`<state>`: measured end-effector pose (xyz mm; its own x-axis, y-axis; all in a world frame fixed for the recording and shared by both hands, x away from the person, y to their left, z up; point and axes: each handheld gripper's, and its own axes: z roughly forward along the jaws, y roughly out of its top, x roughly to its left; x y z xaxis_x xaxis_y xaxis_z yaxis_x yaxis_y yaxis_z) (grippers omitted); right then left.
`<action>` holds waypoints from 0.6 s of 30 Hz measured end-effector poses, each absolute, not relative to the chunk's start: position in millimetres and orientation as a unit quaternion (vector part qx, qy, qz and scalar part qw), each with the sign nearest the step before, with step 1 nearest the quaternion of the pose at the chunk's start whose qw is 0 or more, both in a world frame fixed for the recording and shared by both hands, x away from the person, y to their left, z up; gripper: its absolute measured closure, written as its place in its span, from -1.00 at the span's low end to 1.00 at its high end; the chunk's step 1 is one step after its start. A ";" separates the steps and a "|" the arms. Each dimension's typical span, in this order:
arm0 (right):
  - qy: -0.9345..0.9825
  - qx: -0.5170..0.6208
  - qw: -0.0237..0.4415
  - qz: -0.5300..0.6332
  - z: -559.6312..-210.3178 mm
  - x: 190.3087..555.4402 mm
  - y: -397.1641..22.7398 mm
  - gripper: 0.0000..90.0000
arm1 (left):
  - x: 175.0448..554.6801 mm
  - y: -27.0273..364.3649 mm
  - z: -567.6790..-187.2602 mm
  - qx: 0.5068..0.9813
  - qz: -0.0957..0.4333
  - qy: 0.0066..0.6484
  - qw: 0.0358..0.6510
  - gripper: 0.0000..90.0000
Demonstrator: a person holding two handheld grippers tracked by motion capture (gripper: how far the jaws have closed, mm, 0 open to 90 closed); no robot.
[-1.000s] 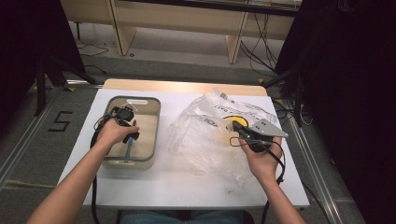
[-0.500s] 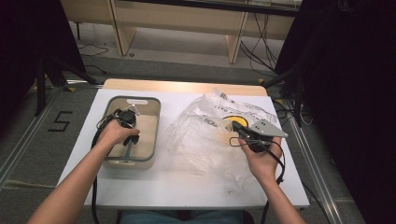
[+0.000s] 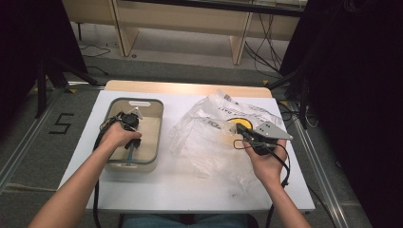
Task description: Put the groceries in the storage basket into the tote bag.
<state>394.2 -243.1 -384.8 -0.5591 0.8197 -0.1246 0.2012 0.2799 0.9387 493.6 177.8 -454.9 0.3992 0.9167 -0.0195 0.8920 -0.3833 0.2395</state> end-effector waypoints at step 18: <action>0.735 0.348 0.314 0.489 -385.2 394.2 -242.7 1.00 | 496.3 180.6 -454.7 0.833 0.054 0.540 0.102 0.54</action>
